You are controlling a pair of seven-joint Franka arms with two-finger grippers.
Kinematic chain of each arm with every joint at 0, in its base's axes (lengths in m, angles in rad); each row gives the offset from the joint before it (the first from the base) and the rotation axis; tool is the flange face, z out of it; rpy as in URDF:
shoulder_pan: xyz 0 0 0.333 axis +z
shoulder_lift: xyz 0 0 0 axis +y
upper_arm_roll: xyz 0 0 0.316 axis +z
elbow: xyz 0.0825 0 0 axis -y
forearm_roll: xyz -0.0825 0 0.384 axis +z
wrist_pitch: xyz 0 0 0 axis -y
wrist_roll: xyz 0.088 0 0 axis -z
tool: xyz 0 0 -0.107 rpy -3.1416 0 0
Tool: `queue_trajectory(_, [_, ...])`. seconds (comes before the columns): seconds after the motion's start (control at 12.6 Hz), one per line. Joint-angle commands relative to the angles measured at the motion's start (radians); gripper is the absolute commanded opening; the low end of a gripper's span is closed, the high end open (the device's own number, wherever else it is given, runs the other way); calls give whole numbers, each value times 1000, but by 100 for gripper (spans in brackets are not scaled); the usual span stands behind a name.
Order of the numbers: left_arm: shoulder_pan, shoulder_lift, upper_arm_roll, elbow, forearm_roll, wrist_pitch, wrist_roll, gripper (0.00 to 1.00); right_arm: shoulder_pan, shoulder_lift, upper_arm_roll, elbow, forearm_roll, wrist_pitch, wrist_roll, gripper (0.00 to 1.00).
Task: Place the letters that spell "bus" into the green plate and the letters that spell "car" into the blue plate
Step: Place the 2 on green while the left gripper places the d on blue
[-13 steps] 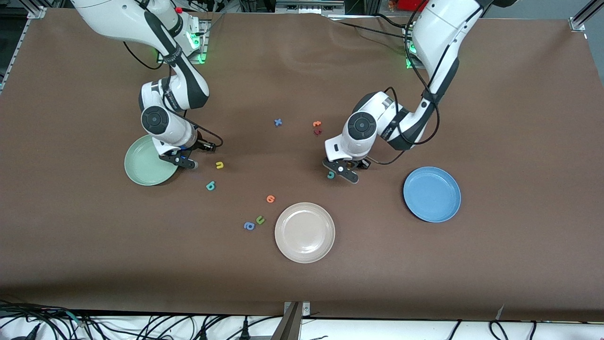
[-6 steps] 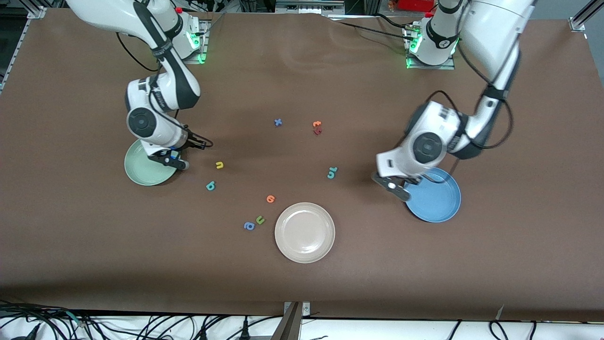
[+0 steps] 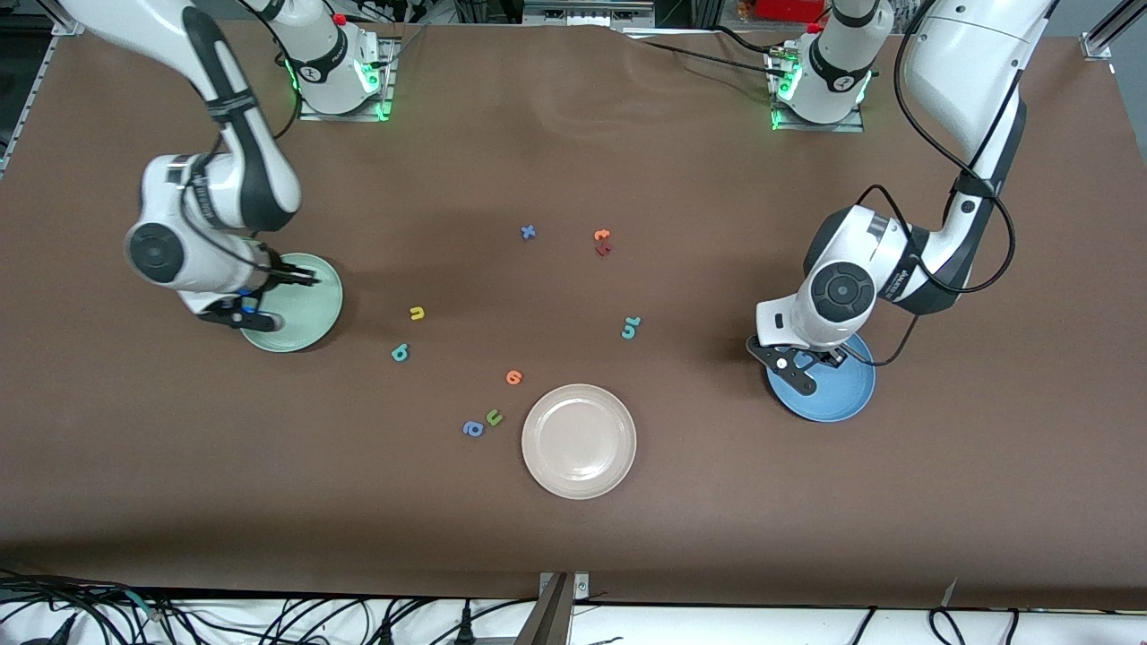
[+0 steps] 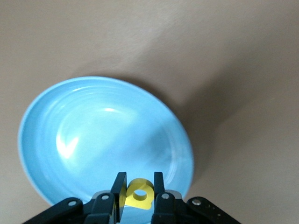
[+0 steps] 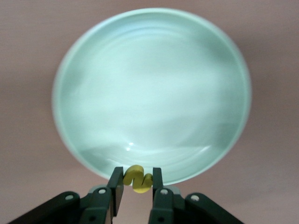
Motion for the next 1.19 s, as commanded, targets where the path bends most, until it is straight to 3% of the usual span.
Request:
queue_trajectory(0.0, [36,39,-1,39,81,31,0,29,-14,45,-47,4,9,35,-134,28])
queue_trajectory(0.08, [41,53,-1,52,81,42,12,79,-30,68,-47,3,9,72,-166,30])
queue_trajectory(0.16, [51,50,-4,56,80,44,13,100,-39,82,-47,3,10,88,-183,35])
queue_trajectory(0.32, [38,42,-20,61,62,36,-1,100,-39,82,-47,3,12,89,-183,79])
queue_trajectory(0.4, [39,33,-58,67,49,27,-16,100,-39,80,-45,4,12,88,-177,87])
queue_trajectory(0.55, [36,32,-110,116,-64,-54,-96,100,-34,45,-27,29,16,51,-154,90])
queue_trajectory(0.79, [-16,35,-175,162,-150,-91,-322,100,-31,36,106,187,70,-134,57,90])
queue_trajectory(1.11, [-192,136,-175,235,-149,-82,-725,100,17,91,192,248,139,-31,258,90])
